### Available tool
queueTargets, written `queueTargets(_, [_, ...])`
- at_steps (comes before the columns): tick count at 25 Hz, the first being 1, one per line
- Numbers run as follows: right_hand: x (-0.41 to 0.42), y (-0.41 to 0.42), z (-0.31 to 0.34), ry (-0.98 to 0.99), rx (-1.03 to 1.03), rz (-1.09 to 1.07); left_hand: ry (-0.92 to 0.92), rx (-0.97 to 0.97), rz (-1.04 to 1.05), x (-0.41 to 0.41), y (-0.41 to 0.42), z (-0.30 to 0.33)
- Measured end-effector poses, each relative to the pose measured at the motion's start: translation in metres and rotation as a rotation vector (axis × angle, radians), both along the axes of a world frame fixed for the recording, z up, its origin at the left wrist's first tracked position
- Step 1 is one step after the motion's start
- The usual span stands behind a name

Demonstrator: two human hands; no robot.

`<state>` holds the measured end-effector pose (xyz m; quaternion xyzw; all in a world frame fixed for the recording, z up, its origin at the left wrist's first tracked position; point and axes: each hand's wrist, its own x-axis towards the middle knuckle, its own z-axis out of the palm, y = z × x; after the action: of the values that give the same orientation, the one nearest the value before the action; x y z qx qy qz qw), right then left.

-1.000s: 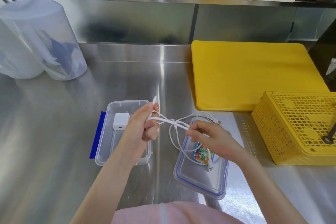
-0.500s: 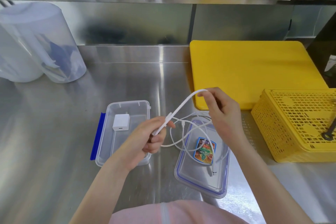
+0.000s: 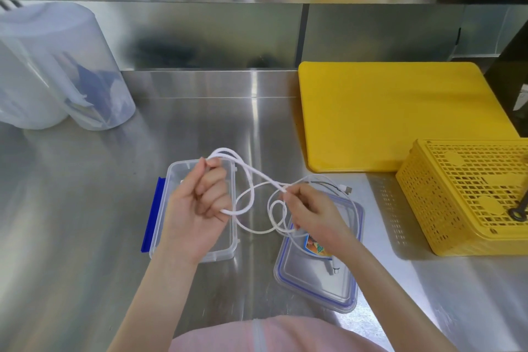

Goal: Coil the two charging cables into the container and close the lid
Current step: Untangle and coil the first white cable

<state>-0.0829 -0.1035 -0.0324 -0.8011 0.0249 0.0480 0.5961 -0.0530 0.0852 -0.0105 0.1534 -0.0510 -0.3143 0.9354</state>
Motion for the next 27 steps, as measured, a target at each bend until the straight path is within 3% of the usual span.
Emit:
queueTargets(4, [-0.007, -0.01, -0.021, 0.079, -0.051, 0.106, 0.045, -0.025, 0.023, 0.009, 0.014, -0.005])
queueTargets(10, [-0.013, -0.027, -0.04, 0.05, -0.092, -0.015, 0.046, -0.054, 0.106, 0.021, 0.016, 0.003])
queueTargets(13, [-0.012, -0.024, -0.026, -0.029, -0.102, -0.138, 0.065, 0.324, 0.358, 0.015, 0.008, 0.014])
queueTargets(15, [-0.011, -0.016, -0.016, -0.057, -0.185, -0.161, 0.076, 0.392, 0.354, 0.009, -0.002, 0.017])
queueTargets(20, [-0.017, 0.007, 0.003, -0.097, -0.583, 0.205, 0.038, 0.506, 0.279, 0.0, -0.02, 0.014])
queueTargets(27, [-0.025, 0.012, 0.033, -0.163, -0.658, 0.437, -0.287, 0.939, 0.235, -0.012, -0.035, 0.01])
